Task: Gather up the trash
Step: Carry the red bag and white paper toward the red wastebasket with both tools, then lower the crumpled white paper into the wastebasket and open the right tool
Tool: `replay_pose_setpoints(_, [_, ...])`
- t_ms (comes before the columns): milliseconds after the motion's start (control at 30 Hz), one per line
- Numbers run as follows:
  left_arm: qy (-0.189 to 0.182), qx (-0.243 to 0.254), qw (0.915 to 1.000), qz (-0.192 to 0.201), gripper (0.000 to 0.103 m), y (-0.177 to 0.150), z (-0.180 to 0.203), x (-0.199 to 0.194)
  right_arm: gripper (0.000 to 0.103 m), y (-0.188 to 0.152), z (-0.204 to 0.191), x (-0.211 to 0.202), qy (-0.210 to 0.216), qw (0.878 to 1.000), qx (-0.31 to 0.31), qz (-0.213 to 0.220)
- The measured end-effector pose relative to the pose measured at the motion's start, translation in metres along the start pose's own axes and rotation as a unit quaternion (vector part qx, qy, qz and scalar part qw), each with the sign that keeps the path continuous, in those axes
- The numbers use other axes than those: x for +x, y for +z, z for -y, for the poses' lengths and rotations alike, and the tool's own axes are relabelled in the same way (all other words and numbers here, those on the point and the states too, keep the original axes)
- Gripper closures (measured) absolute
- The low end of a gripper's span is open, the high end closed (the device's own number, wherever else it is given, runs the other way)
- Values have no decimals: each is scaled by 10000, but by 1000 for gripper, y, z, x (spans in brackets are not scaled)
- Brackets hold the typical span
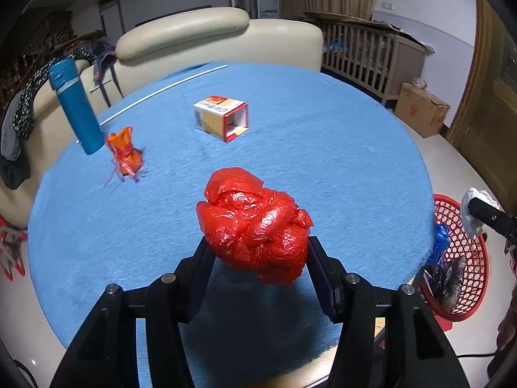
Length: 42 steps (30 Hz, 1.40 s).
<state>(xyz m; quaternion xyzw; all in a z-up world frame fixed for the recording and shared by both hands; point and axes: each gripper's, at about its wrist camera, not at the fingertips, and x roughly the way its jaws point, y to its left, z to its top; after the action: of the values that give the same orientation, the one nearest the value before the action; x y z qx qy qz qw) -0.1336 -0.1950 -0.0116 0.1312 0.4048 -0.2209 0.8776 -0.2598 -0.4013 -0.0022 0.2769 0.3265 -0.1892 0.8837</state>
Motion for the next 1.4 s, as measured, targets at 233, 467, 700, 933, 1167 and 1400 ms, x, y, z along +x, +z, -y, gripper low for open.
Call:
replay_pose_setpoints(233, [-69,229,9997,-9,44,1,23,-2,64,0,45,-18,-261,9989,367,99])
replay_pose_setpoints(467, [-179,522,9985,47,44,5,50,-9,64,1,58,-31,-246,9981,493,266])
replay_pose_setpoints(700, [-466,793,9958,20,44,10,83,-12,63,-1,73,-44,-315,9970,605,375])
replay_pose_setpoints(933, [-616,1115,9918,105,44,16,114,-20,63,-5,101,-53,-516,9944,839,392])
replay_pose_setpoints(1167, [-747,1432,9868,124,44,15,142,-23,63,-9,121,-56,-576,9927,999,360])
replay_pose_setpoints(1400, [-1055,1496,9831,28,44,19,170,-25,63,-10,125,-54,-575,9928,987,354])
